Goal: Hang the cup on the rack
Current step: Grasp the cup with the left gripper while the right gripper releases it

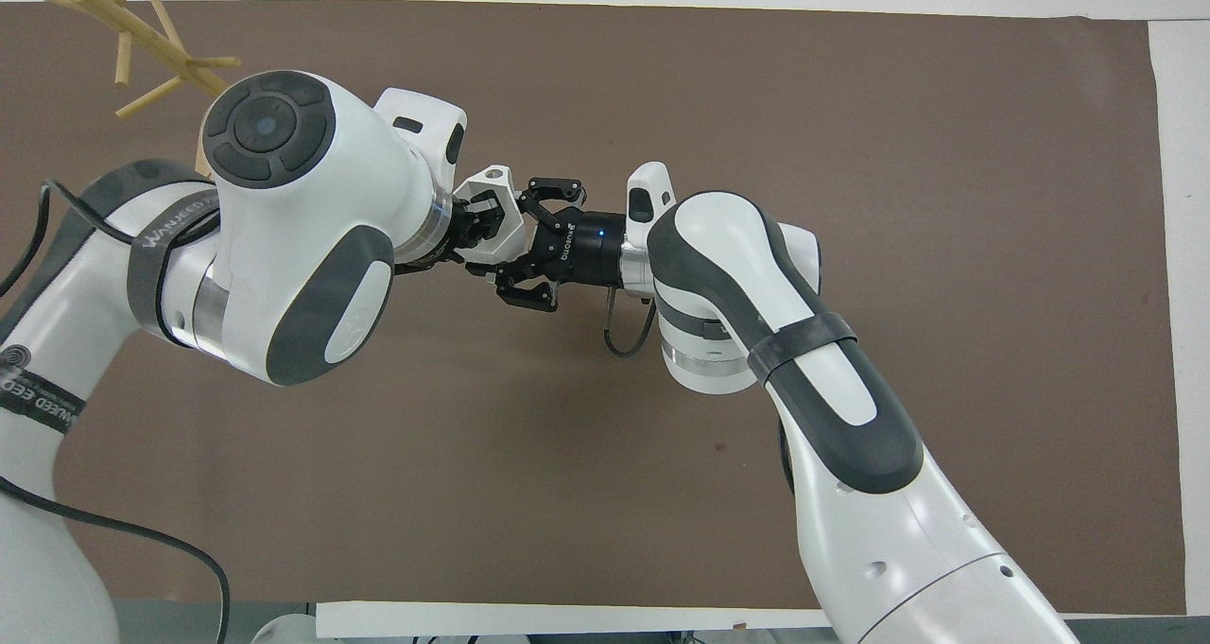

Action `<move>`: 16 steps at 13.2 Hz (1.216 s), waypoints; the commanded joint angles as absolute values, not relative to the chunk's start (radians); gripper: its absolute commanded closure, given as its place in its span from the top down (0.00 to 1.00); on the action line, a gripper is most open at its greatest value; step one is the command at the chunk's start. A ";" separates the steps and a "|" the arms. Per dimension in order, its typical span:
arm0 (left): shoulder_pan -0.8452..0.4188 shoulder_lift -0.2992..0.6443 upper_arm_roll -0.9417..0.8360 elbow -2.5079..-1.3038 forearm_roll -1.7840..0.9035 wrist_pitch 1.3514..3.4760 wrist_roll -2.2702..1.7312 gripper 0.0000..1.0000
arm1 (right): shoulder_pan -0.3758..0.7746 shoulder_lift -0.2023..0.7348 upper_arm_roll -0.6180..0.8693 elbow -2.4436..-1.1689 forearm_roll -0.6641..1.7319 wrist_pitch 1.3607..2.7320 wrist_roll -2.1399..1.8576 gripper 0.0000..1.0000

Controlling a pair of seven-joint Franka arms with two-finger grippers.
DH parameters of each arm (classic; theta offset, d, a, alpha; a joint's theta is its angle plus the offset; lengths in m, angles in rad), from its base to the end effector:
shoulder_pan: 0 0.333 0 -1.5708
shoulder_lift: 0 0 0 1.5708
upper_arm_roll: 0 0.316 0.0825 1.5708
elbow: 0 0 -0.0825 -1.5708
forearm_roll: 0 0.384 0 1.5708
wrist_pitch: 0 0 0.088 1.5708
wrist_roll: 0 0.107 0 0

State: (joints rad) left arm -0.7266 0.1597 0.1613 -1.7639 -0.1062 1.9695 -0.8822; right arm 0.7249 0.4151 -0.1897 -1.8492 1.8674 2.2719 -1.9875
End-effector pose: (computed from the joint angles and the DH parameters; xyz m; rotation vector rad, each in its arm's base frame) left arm 0.5115 -0.3383 0.4751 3.0071 0.5366 -0.0189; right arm 0.5504 0.3659 0.3280 -1.6799 -1.0905 -1.0203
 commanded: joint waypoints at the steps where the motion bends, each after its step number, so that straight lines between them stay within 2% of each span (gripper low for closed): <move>1: -0.723 0.155 0.170 -1.772 -0.101 1.985 -0.870 0.00 | 0.687 0.422 -0.192 -1.839 1.884 2.255 -1.960 1.00; 3: -0.723 0.156 0.173 -1.769 -0.101 1.987 -0.877 0.00 | 0.625 0.387 -0.193 -1.856 1.853 2.202 -1.945 1.00; 5: -0.713 0.161 0.179 -1.756 -0.101 1.986 -0.888 0.00 | 0.510 0.380 -0.196 -1.859 1.730 2.053 -1.945 1.00; 8: -0.617 0.147 0.179 -1.750 -0.095 2.034 -0.890 0.00 | 0.262 0.377 -0.198 -1.827 1.394 1.780 -1.884 1.00; 11: -0.508 0.112 0.178 -1.788 -0.095 2.185 -0.881 0.00 | 0.073 0.351 -0.199 -1.714 1.052 1.614 -1.806 1.00; 14: -0.408 0.109 0.173 -1.816 -0.142 2.252 -0.773 0.00 | 0.031 0.197 -0.198 -1.671 0.710 1.574 -1.461 1.00; 16: -0.378 0.107 0.173 -1.839 -0.217 2.296 -0.640 0.00 | 0.043 0.150 -0.190 -1.578 0.507 1.521 -1.283 1.00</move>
State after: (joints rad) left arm -0.4033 0.1352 0.1849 -1.7850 -0.1679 2.2426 -0.7313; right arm 0.0279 0.1932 -0.2043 -1.6350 0.6481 1.5562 -1.4336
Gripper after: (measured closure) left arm 0.938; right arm 0.000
